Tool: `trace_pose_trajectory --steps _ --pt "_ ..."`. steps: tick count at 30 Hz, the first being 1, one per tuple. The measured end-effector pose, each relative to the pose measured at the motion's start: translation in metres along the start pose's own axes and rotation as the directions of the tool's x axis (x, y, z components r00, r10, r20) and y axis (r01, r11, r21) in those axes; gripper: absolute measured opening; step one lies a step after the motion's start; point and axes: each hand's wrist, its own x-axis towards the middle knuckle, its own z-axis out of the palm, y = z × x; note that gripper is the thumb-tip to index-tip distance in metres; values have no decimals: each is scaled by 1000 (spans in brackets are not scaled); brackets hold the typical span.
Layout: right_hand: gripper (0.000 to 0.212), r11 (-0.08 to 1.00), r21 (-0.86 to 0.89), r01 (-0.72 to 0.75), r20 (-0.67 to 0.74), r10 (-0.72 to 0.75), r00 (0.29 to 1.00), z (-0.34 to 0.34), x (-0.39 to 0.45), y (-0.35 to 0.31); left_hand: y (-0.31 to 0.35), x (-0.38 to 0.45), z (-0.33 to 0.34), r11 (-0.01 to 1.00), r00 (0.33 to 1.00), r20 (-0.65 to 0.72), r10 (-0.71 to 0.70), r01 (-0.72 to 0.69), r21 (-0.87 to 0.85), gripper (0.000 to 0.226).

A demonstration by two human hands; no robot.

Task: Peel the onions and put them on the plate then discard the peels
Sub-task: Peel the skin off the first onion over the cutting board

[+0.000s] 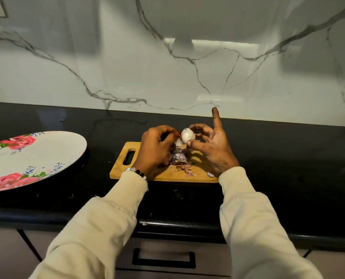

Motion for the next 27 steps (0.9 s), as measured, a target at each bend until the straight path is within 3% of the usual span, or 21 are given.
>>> trace_pose_trajectory --steps 3,6,11,17,23,27 --pt "122 997 -72 33 1 -33 999 0 0 1 1 1 -2 996 999 41 16 -13 -85 14" --pt "125 988 -148 47 57 -39 998 0 -1 -1 0 -1 -4 989 986 126 112 -124 84 25" --pt "129 961 -265 77 122 -45 991 0 -3 -3 0 -1 -6 959 976 141 168 -194 206 26" --pt "133 894 -432 119 168 -50 984 5 -4 -3 0 -3 -5 836 927 264 268 -359 414 32" --pt "133 900 -419 125 161 -62 985 7 -5 -2 -5 1 -2 788 921 215 325 -389 477 18" --pt "129 957 -267 113 115 -85 990 6 -7 -5 -3 2 -2 885 961 65 270 -274 376 17"
